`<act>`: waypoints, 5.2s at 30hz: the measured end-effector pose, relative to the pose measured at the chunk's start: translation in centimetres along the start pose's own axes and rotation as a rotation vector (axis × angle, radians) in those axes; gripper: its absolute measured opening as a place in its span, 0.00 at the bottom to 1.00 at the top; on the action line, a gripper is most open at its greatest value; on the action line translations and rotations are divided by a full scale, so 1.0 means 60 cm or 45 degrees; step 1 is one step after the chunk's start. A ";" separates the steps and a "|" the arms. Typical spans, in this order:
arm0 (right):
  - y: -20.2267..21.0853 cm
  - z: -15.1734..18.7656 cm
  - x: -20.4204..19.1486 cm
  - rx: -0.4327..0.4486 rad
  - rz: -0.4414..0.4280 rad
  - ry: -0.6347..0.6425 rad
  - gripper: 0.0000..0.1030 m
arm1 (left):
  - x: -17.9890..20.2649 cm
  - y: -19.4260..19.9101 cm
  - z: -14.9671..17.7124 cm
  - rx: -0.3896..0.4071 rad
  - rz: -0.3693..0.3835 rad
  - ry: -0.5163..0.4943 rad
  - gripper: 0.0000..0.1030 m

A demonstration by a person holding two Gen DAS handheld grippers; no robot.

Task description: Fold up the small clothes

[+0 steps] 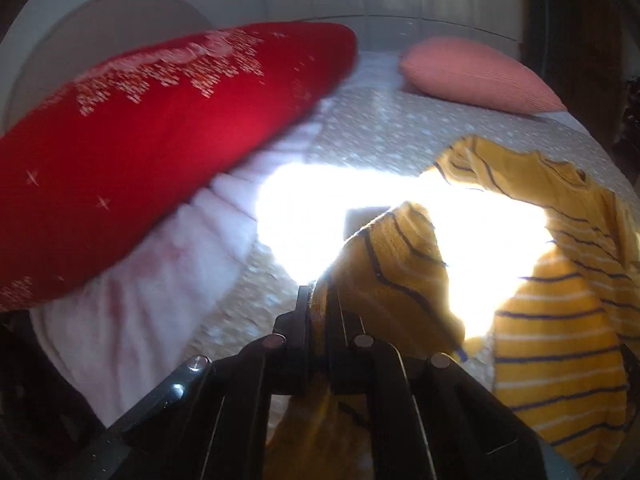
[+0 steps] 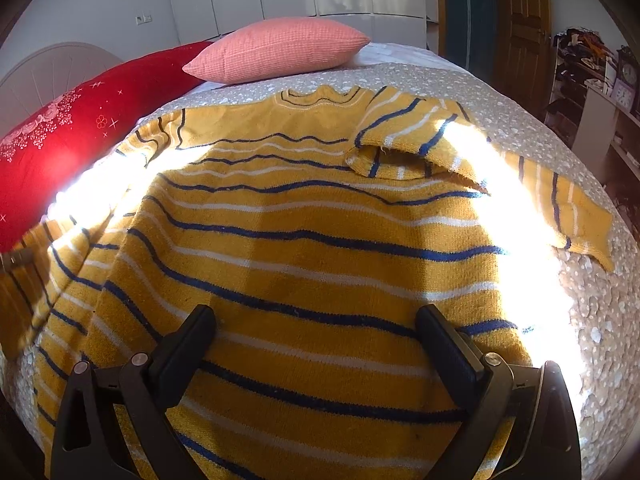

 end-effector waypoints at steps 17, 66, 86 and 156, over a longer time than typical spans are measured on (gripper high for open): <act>0.007 -0.005 0.012 -0.006 -0.059 -0.043 0.96 | 0.063 0.069 0.106 -0.181 0.385 0.060 0.59; -0.030 -0.085 0.389 -0.053 -0.095 -0.947 0.07 | 0.257 0.178 0.034 0.241 0.596 0.019 0.83; 0.140 -0.372 0.366 0.236 0.345 -0.503 0.07 | 0.048 -0.082 -0.023 0.108 0.462 0.546 0.83; 0.006 -0.361 -0.522 0.056 -0.295 0.439 0.04 | -0.298 -0.039 0.026 0.328 0.061 1.128 0.85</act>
Point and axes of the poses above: each gripper's, at about its wrist camera, not at the fingertips, and y roughly against the way its jaws point, x to its right, z to its underside, the point moved 10 cm from there along -y, roughly the way its jaws point, and after that the axes turned 6 degrees about z, right-handed, at the moved point
